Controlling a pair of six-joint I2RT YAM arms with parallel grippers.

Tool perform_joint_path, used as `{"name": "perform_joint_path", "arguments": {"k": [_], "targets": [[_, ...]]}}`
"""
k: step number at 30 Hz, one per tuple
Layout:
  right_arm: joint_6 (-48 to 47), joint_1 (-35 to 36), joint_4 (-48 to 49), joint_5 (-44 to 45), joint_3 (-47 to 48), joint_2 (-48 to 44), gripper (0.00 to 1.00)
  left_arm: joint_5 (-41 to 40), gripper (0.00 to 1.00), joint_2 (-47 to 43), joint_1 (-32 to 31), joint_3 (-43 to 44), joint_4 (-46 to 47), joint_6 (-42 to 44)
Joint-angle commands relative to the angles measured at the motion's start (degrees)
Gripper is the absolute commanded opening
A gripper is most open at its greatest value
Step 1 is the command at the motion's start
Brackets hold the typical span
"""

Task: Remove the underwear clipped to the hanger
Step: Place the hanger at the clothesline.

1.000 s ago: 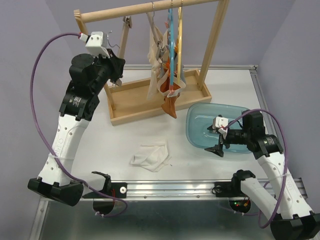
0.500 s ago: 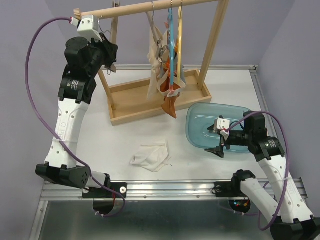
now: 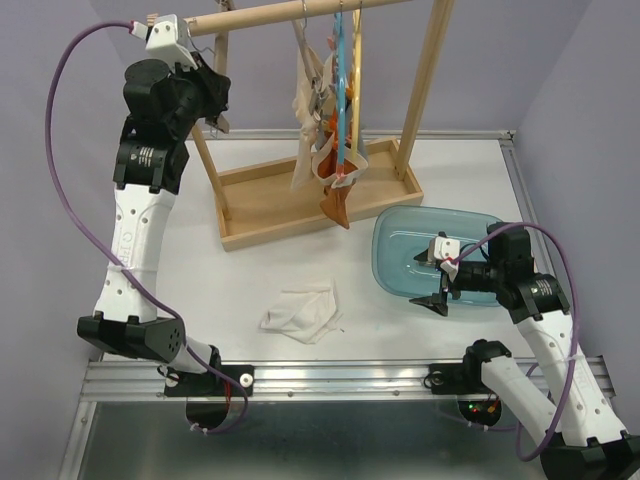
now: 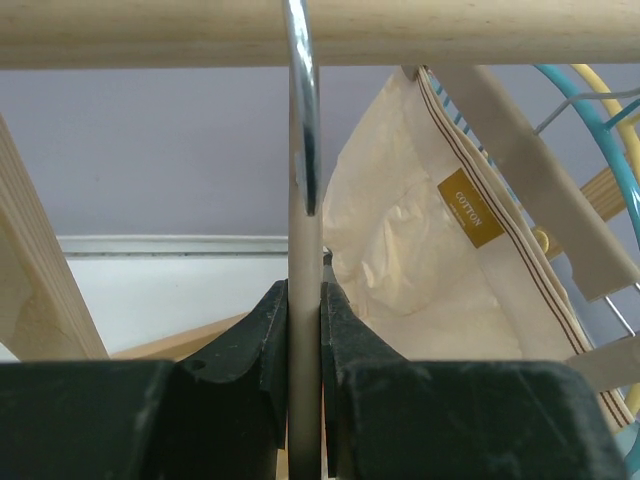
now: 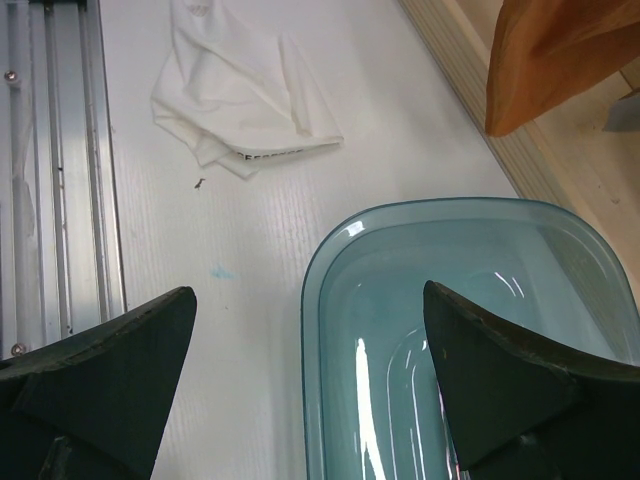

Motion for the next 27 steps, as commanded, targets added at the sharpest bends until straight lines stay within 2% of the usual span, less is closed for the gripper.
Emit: {"name": "perform_joint_path", "arguments": {"k": [1, 8, 15, 16, 17, 19, 20, 21, 22, 25, 27], "targets": [[-0.08, -0.22, 2.11, -1.54, -1.44, -0.52, 1.00, 0.29, 0.00, 0.71, 0.82, 4.01, 2.48, -0.83], [-0.08, -0.22, 2.20, -1.54, -1.44, -0.43, 1.00, 0.20, 0.00, 4.14, 2.14, 7.26, 1.87, -1.53], [-0.16, -0.22, 2.11, -1.71, -1.53, -0.43, 1.00, 0.73, 0.02, 4.41, 2.40, 6.91, 1.51, -1.36], [-0.17, -0.22, 2.11, -1.71, -1.61, -0.43, 1.00, 0.82, 0.06, 4.49, 2.49, 7.00, 1.43, -1.36], [-0.17, -0.22, 2.11, -1.62, -1.61, -0.52, 1.00, 0.90, 0.21, 4.23, 2.49, 6.91, 1.43, -1.18], [-0.25, -0.22, 2.11, -1.54, -1.61, -0.43, 1.00, 1.34, 0.39, 3.10, 2.40, 6.30, 1.34, -1.09], [-0.17, -0.31, 2.20, -1.54, -1.53, -0.43, 1.00, 1.52, 0.52, 2.65, 2.49, 5.43, 1.51, -0.92], [-0.17, -0.22, 2.11, -1.54, -1.61, -0.43, 1.00, 1.52, 0.58, 2.04, 2.49, 4.81, 1.77, -0.83], [-0.17, -0.22, 2.11, -1.54, -1.61, -0.35, 1.00, 1.43, 0.69, 0.64, 2.49, 4.19, 1.95, -0.83], [-0.25, -0.22, 2.03, -1.45, -1.70, -0.35, 1.00, 1.43, 0.80, -1.83, 2.49, 0.86, 3.27, -0.57], [-0.25, -0.22, 2.03, -1.54, -1.70, -0.26, 1.00, 1.61, 0.82, -4.29, 2.49, -1.43, 4.32, -0.83]]}}
